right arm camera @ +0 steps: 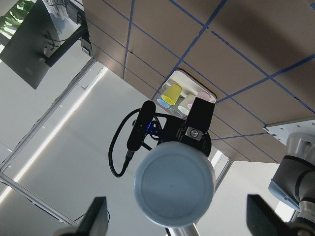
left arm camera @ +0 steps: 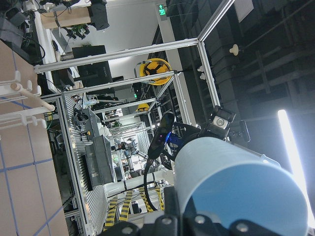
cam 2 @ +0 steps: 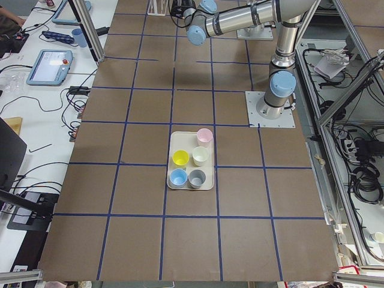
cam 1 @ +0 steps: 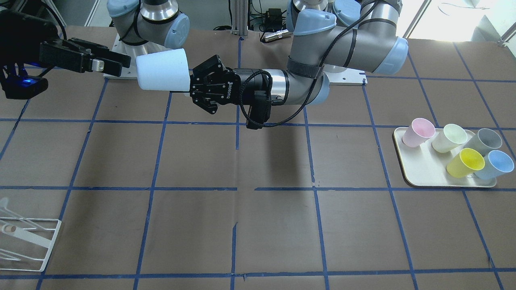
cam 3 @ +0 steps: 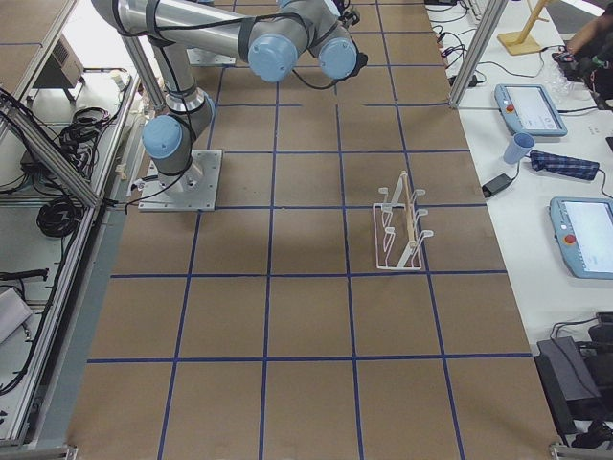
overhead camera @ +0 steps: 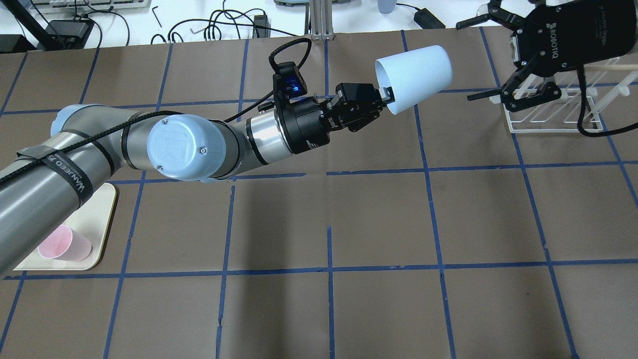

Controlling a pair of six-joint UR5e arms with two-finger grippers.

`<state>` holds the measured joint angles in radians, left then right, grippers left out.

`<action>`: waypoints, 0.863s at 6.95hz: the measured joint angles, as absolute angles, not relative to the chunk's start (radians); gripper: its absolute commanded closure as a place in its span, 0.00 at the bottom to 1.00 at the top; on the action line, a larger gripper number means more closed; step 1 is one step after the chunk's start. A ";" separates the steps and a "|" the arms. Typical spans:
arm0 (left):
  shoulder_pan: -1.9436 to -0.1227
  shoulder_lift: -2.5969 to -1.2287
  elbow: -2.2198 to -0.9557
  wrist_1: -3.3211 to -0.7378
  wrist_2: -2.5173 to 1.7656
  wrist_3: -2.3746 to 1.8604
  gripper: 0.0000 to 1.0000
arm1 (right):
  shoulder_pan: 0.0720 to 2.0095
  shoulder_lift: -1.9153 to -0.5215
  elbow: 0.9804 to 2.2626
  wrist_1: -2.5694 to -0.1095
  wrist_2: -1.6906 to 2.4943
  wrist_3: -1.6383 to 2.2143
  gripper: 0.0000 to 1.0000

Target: Transfer IKEA cup to right arm and place on rack

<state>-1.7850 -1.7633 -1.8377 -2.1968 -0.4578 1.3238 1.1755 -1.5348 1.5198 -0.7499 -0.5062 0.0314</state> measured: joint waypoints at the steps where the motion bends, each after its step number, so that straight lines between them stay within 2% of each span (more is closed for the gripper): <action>1: -1.785 -1.764 -1.838 -2.197 -0.458 1.324 1.00 | 1.188 -1.529 1.518 -0.761 -0.500 0.036 0.00; 6: -1.786 -1.762 -1.838 -2.198 -0.457 1.324 1.00 | 1.251 -1.488 1.509 -0.813 -0.501 0.059 0.00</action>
<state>-1.7860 -1.7622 -1.8377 -2.1981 -0.4571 1.3238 1.2511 -1.4882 1.5092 -0.8127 -0.5006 0.0594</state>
